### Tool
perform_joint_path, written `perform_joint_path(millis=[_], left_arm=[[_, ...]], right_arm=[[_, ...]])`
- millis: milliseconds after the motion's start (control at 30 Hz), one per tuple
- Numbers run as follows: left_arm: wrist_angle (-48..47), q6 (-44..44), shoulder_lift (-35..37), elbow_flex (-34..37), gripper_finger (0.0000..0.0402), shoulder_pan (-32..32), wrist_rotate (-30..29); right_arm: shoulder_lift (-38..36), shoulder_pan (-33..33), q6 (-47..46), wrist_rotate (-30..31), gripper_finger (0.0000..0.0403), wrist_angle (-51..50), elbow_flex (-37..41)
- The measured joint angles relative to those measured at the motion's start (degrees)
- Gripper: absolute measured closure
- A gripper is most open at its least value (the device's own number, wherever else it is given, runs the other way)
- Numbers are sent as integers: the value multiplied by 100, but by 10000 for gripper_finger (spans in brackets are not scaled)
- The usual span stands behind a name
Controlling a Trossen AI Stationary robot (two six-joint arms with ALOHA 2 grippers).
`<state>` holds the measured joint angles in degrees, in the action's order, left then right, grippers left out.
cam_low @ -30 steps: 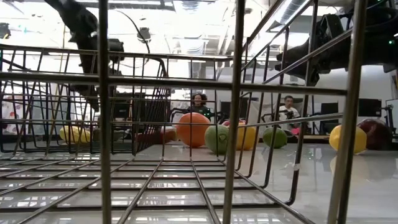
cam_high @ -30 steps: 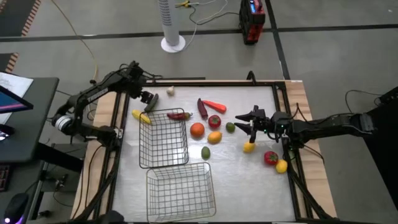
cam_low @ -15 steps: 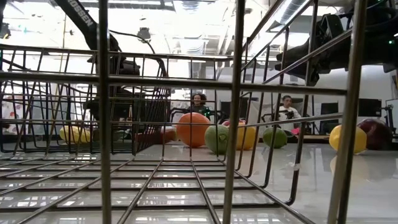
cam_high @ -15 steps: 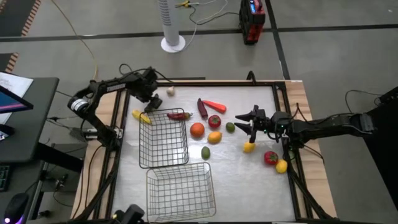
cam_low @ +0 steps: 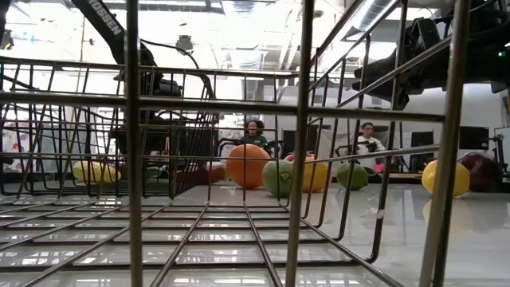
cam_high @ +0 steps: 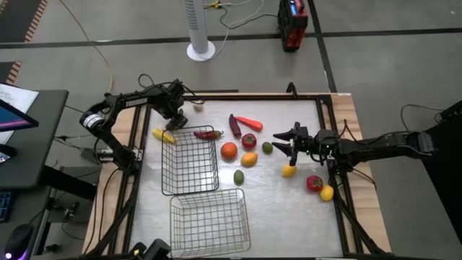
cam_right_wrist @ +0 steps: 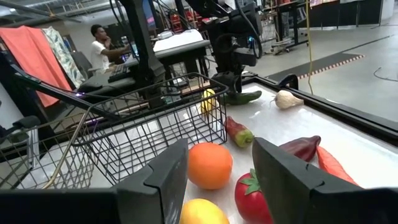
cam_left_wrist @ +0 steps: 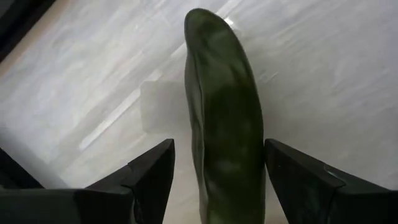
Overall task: Sort produce into baskets
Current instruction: Put the green chili pepper into the black wire basket
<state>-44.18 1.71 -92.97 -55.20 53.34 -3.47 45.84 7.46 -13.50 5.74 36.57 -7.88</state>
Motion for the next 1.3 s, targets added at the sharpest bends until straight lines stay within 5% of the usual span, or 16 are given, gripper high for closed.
perform_joint_path(millis=[500, 833, 1067, 1300], left_arm=[[-171, 343, 77, -102, 306, 4, 205], [-615, 539, 623, -989, 311, 127, 737], [-636, 774, 1399, -1308, 311, -120, 1686], [-895, 1214, 2194, -1333, 310, -923, 3748]], right_arm=[[0, 0, -8, 11, 196, 73, 0], [0, 0, -8, 11, 196, 75, 0], [0, 6, -4, 11, 196, 54, 0], [0, 22, -2, 12, 196, 51, 0]])
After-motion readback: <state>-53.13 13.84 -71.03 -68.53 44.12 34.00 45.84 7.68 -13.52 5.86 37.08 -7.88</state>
